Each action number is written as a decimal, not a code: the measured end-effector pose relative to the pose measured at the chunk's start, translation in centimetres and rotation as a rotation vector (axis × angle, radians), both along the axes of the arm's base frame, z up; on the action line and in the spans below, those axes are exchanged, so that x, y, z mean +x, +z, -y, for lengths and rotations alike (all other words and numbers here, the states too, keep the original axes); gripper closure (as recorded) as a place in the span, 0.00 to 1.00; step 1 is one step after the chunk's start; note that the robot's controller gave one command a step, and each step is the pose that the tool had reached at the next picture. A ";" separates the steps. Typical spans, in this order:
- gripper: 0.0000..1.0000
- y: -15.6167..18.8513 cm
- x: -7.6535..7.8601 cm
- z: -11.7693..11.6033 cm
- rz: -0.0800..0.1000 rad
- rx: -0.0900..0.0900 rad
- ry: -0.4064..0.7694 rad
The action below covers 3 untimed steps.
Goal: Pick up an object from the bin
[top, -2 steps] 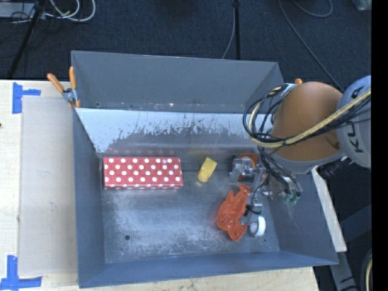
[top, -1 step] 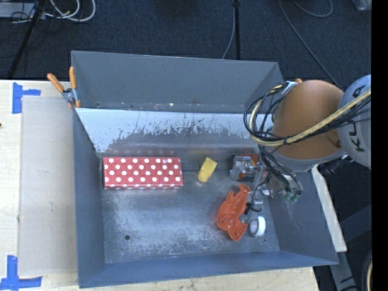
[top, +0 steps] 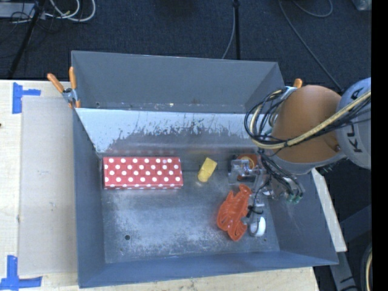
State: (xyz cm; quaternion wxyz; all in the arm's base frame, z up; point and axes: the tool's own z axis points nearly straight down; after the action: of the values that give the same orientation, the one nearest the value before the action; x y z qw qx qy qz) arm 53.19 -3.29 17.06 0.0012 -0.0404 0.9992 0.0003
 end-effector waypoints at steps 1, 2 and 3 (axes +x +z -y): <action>0.00 -5.1 1.3 1.5 -0.003 -0.001 0.274; 1.00 -7.9 3.8 2.5 0.000 0.000 0.051; 1.00 -7.9 3.8 2.5 0.000 0.000 0.051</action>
Offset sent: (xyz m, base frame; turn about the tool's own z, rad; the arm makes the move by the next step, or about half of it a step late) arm 0.0379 -0.0253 -0.0783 -0.0508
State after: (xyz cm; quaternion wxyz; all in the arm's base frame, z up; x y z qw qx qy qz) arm 57.02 -5.78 9.19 0.0012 -0.0657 0.9978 0.0003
